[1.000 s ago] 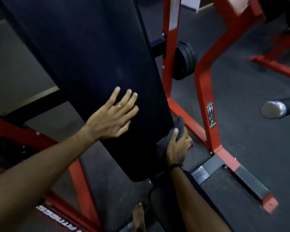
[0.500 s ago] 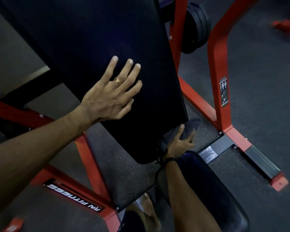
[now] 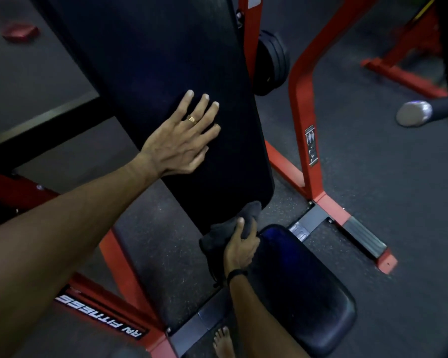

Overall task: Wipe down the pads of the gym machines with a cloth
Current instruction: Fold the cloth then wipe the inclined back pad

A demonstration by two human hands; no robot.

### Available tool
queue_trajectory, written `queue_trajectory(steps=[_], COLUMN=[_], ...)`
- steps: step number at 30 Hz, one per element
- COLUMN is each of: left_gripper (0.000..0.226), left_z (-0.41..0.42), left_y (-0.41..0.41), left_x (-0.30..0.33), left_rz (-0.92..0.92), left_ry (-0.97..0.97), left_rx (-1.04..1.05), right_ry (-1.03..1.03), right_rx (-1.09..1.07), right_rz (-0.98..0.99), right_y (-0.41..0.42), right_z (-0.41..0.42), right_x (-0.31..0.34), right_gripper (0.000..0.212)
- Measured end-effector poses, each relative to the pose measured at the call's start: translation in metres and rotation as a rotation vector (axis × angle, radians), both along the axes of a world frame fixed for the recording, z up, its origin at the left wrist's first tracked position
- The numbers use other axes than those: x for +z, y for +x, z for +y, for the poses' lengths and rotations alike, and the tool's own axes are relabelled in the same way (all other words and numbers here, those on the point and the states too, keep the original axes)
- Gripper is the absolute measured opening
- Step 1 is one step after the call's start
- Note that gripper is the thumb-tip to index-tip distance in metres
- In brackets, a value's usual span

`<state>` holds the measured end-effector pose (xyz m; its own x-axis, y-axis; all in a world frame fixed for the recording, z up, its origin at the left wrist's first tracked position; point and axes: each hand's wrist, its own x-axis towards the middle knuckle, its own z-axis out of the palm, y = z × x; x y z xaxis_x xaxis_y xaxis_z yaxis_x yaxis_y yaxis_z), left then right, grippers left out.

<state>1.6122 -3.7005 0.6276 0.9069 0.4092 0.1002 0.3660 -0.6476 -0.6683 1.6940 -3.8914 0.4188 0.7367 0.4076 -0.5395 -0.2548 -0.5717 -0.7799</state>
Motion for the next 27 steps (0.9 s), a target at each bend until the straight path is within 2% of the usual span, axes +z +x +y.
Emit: queue_trajectory(steps=[4,7,10,13,21,24,27], left_gripper=[0.056,0.06,0.064,0.066,0.065,0.065,0.063], left_z=[-0.033,-0.075,-0.117,-0.147,-0.211,-0.231,-0.248], left_y=[0.009,0.029,0.05,0.065,0.08,0.088,0.108], left_x=[0.003,-0.016,-0.026,-0.037,-0.076,-0.102,-0.126], left_rz=[-0.041,-0.063,-0.116,-0.174,-0.372,-0.477,-0.596], left_ry=[-0.154,-0.291,-0.506,-0.633,-0.729,-0.755,-0.798], left_rx=[0.039,0.046,0.223,0.362,0.552,0.685,0.854], right_ry=[0.11,0.116,0.168,0.178,0.209,0.211,0.208], right_rx=[0.103,0.152,0.17,0.194,0.441,0.595,0.756], right_rz=[-0.146,-0.236,-0.327,-0.391,-0.551,-0.556,-0.573], right_y=[0.023,0.049,0.079,0.102,0.147,0.167,0.196], right_z=[-0.034,-0.048,-0.065,-0.075,-0.086,-0.087,-0.09], right_x=[0.035,0.06,0.09,0.112,0.127,0.119,0.107], right_gripper=[0.054,0.057,0.061,0.057,0.059,0.063,0.058])
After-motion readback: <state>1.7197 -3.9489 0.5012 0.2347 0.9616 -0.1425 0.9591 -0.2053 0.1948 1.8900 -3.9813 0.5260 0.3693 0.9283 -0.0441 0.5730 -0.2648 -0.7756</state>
